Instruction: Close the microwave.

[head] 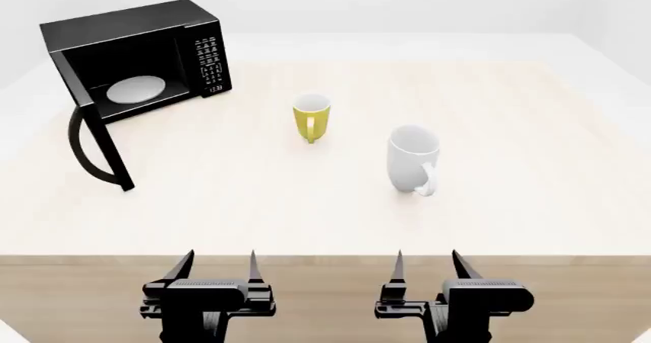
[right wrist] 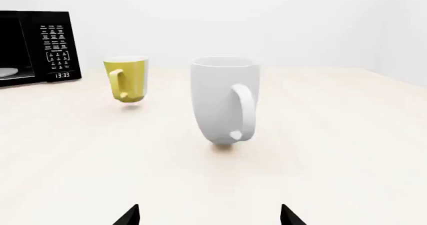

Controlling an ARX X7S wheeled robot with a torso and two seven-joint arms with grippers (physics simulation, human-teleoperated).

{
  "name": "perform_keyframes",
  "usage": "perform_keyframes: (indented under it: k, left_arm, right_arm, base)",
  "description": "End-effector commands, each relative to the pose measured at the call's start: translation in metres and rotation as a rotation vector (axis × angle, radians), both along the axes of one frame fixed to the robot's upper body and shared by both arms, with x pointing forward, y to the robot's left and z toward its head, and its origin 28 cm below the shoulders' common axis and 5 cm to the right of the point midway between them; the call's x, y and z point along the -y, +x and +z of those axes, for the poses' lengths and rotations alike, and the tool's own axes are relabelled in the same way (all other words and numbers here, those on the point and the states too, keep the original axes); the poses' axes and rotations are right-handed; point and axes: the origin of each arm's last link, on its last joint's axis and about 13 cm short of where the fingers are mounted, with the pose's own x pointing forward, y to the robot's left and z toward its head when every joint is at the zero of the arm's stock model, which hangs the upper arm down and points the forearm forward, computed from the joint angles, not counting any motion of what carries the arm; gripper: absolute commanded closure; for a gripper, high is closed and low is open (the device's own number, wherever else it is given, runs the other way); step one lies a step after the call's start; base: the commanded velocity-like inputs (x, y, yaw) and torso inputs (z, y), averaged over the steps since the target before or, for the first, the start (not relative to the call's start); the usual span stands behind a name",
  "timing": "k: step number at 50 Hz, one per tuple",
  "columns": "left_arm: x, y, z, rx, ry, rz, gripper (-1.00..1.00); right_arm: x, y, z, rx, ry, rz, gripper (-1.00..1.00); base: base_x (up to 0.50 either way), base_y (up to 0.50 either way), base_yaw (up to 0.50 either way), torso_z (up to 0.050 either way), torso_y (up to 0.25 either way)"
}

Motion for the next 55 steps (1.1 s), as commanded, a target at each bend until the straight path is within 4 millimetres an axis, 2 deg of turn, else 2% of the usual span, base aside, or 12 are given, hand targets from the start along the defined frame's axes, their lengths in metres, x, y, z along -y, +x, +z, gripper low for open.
perform_keyframes:
  k: [1,21,45,46,51,52,55]
  left_arm:
    - [0.0,-0.001,0.0,0.001,-0.001,-0.002,-1.0]
    - [0.0,-0.004,0.005,-0.004,0.002,-0.012,-1.0]
    - [-0.007,-0.016,0.035,0.03,0.015,-0.013,-1.0]
    - [-0.008,-0.019,0.042,0.043,0.01,-0.017,-1.0]
    - [-0.009,-0.022,0.047,0.055,0.006,-0.021,-1.0]
    - [-0.012,-0.031,0.062,0.091,-0.002,-0.022,-1.0]
    - [-0.012,-0.033,0.064,0.095,0.004,-0.023,-1.0]
  right_arm:
    - [0.0,0.0,0.0,0.003,-0.001,0.0,-1.0]
    - [0.0,-0.001,0.007,0.016,-0.008,-0.015,-1.0]
    - [-0.006,-0.005,0.032,0.04,-0.003,-0.024,-1.0]
    - [-0.006,-0.007,0.038,0.048,-0.006,-0.023,-1.0]
    - [-0.006,-0.01,0.048,0.064,-0.013,-0.028,-1.0]
    - [-0.008,-0.018,0.068,0.109,-0.02,-0.026,-1.0]
    - [-0.008,-0.019,0.07,0.11,-0.022,-0.026,-1.0]
  base:
    - [0.0,0.0,0.0,0.0,0.0]
    - [0.0,0.0,0.0,0.0,0.0]
    - [0.0,0.0,0.0,0.0,0.0]
    - [0.0,0.0,0.0,0.0,0.0]
    - [0.0,0.0,0.0,0.0,0.0]
    - [0.0,0.0,0.0,0.0,0.0]
    - [0.0,0.0,0.0,0.0,0.0]
